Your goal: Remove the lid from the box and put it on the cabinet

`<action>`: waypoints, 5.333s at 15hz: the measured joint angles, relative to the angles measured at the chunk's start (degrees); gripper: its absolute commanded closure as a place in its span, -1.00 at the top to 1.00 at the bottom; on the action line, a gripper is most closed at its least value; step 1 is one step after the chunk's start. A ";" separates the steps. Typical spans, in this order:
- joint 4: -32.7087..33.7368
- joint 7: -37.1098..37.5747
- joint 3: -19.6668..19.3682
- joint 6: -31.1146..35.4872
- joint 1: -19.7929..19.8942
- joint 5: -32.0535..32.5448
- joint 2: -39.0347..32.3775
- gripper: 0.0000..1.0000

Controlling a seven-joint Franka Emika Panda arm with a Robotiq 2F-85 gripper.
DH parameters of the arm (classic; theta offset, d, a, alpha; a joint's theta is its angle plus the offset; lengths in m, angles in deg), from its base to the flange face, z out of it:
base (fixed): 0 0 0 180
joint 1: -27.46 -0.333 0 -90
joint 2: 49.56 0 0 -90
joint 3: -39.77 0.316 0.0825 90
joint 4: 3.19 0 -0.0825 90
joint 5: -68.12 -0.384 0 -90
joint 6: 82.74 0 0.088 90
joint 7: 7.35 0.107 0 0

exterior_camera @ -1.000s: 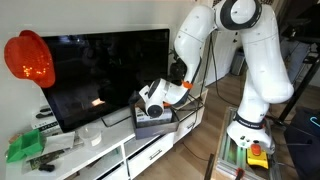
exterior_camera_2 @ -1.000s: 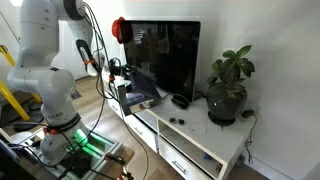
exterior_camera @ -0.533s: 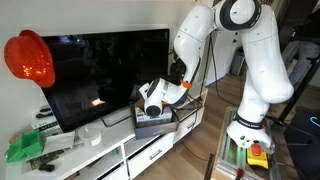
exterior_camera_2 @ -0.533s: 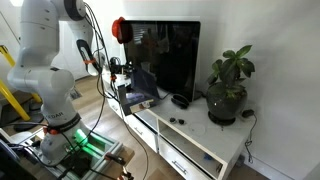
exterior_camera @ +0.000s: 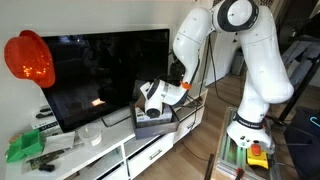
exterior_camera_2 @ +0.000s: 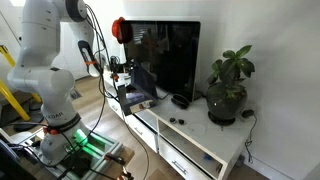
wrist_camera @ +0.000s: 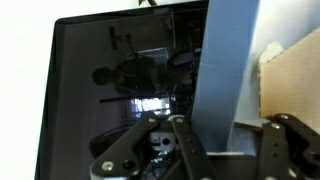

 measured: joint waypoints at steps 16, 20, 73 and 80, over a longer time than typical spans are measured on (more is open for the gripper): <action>-0.28 0.23 -0.93 -9.54 0.96 1.05 -1.20 -1.00; -1.45 -0.27 -0.28 -9.54 0.95 1.05 -0.45 -1.00; 19.13 -25.26 1.96 -30.28 -27.90 45.60 -20.69 -1.00; 31.38 -24.66 -0.79 -30.41 -29.10 45.60 -29.98 -1.00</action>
